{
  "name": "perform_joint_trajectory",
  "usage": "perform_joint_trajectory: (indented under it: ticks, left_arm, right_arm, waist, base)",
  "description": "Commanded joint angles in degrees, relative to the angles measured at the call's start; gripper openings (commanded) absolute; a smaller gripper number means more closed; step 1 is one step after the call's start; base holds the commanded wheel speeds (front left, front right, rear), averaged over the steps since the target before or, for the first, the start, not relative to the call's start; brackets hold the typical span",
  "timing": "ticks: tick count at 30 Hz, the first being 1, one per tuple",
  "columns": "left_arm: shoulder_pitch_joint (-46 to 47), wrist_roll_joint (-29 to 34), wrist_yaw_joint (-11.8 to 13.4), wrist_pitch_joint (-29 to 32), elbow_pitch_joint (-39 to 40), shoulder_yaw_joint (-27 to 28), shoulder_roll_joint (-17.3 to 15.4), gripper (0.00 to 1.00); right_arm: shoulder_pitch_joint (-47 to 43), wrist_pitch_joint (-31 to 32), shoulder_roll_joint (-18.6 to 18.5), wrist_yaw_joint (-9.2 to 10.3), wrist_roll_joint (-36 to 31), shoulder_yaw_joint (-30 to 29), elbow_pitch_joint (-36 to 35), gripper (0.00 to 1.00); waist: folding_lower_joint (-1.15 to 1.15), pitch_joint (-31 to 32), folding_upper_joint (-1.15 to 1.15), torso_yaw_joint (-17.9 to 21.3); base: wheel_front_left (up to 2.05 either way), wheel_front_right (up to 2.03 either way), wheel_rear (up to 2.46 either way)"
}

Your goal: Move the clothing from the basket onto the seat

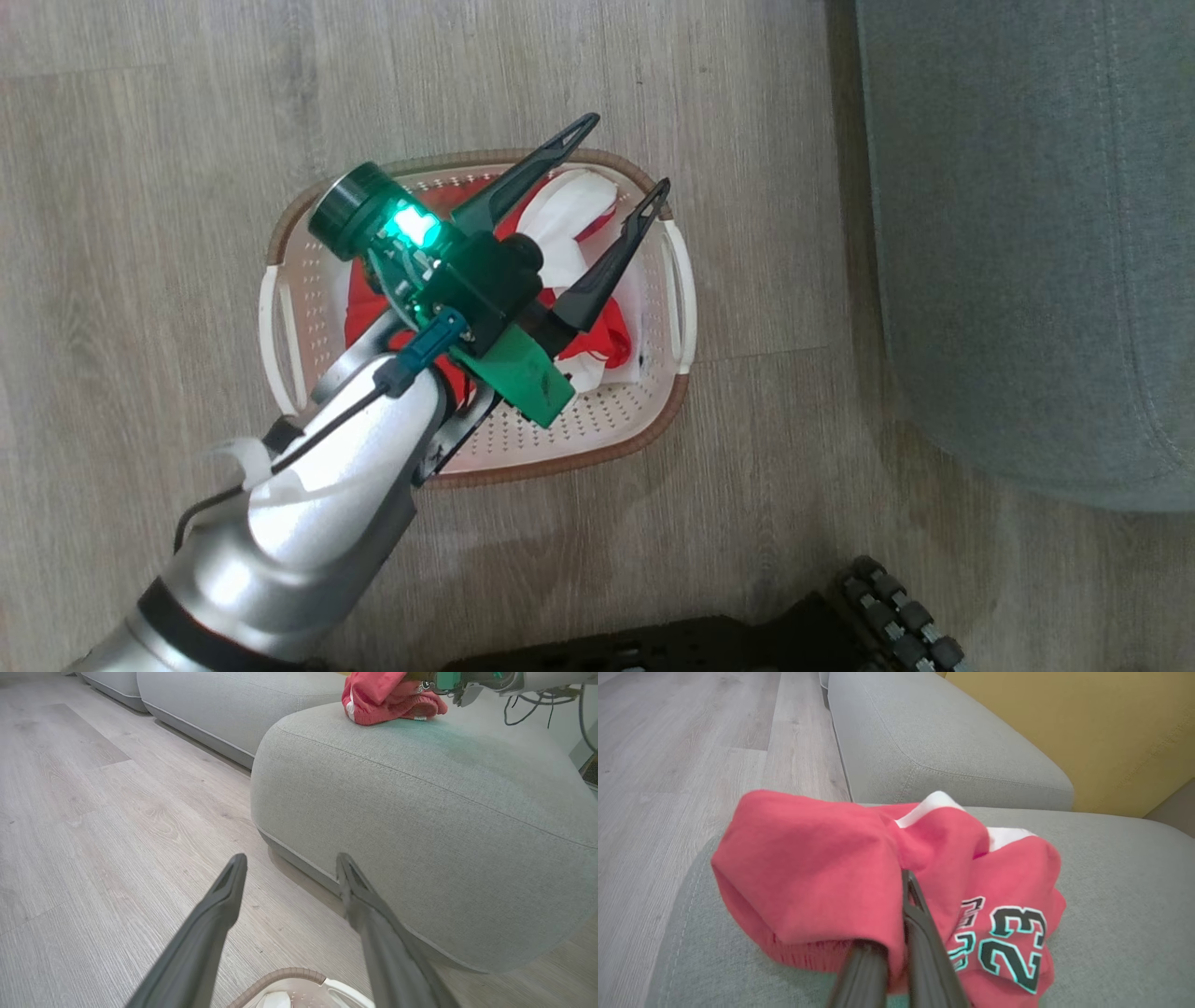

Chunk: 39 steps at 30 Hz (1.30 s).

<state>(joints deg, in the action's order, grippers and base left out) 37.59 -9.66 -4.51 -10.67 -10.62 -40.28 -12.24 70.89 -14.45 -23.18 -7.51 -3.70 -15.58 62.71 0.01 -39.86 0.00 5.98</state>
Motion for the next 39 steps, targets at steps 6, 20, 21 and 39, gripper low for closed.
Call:
perform_joint_trajectory:
  ticks: [6,20,21,39]
  left_arm:
    - [0.79,0.07,0.77,-0.4,1.15,1.31,-1.38,1.0]
    - [-2.84,-3.86,2.42,-3.5,-2.45,3.54,-0.43,1.0]
    - [-3.38,-4.26,2.62,-3.68,-2.67,3.9,-0.36,1.0]
    - [-20.55,-8.78,8.79,-4.31,-1.11,16.94,0.81,1.0]
  right_arm:
    - [-2.57,-0.53,1.93,0.02,-1.71,-1.31,-4.17,1.0]
    - [-14.69,-0.54,1.53,0.02,5.69,9.06,-12.21,1.0]
    - [-15.55,-0.54,1.54,0.02,6.43,9.93,-12.94,1.0]
    - [-29.66,-0.54,7.61,0.02,14.58,17.73,-21.43,1.0]
  waist:
    - [-0.01,0.65,0.0,0.87]
    - [-0.01,10.53,0.0,1.87]
    - [-0.01,11.52,0.0,1.77]
    - [-0.01,30.73,0.0,-4.73]
  base:
    - [0.0,0.0,0.0]
    - [0.0,0.0,0.0]
    - [0.0,0.0,0.0]
    - [0.0,0.0,0.0]
